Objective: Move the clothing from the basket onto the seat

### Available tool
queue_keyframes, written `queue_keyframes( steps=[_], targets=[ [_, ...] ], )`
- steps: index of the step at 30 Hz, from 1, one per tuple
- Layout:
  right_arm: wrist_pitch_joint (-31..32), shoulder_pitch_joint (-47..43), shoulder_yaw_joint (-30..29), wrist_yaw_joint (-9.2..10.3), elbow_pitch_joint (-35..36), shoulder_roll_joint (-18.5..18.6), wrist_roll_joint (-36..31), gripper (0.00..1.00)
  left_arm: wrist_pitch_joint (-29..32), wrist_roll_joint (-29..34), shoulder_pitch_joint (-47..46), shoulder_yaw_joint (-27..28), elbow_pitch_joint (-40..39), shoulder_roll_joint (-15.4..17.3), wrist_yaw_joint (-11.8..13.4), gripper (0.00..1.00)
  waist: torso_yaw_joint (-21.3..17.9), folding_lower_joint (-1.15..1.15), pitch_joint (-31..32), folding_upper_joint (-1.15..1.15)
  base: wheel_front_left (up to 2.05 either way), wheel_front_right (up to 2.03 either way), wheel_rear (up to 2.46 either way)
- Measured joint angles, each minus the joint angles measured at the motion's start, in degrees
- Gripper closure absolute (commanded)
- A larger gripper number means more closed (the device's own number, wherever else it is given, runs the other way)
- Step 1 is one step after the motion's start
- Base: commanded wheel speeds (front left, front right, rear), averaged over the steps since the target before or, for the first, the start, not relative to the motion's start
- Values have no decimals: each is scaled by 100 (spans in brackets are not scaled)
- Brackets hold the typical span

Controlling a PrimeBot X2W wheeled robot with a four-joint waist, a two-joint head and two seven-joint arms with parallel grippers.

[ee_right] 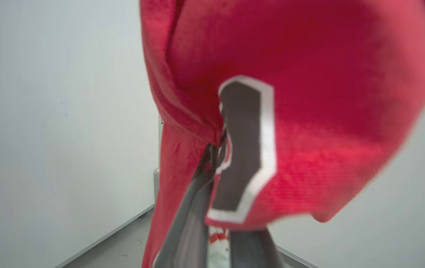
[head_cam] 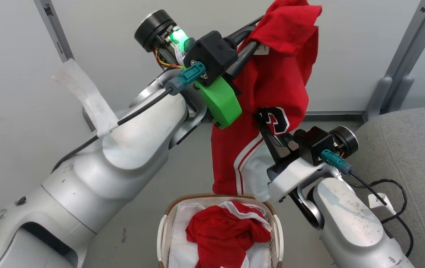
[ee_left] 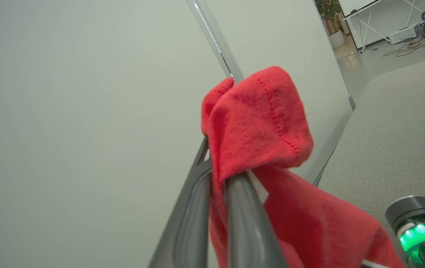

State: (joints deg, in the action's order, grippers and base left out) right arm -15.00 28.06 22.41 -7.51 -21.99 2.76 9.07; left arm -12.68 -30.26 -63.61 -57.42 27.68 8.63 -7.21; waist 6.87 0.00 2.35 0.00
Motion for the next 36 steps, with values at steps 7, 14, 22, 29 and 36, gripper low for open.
queue_keyframes(
  steps=[7, 14, 22, 29, 36],
  targets=[
    [0, -44, -71, 0, 42, 0, -66, 100, -46, -166, 317, 81, 161, 156, 76, 100, -59, 0, -1, 0, 0, 0, 0],
    [0, -176, -215, 0, 77, 1, -111, 100, -152, -501, 842, 293, 318, 178, 171, 0, -116, 0, -7, 0, 0, 0, 0],
    [0, -382, -593, 0, 124, 1, -212, 100, -227, -786, 1966, 599, 493, 148, 294, 0, -152, 0, -62, 0, 0, 0, 0],
    [0, -566, -942, 0, 193, 2, -314, 100, -235, -662, 3020, 1004, 421, 74, 268, 0, -198, 0, -117, 0, 0, 0, 0],
    [0, -792, -1238, 0, 267, 2, -431, 100, -244, -320, 3884, 1545, 288, -70, 209, 0, -239, 0, -140, 0, 0, 0, 0]
  ],
)
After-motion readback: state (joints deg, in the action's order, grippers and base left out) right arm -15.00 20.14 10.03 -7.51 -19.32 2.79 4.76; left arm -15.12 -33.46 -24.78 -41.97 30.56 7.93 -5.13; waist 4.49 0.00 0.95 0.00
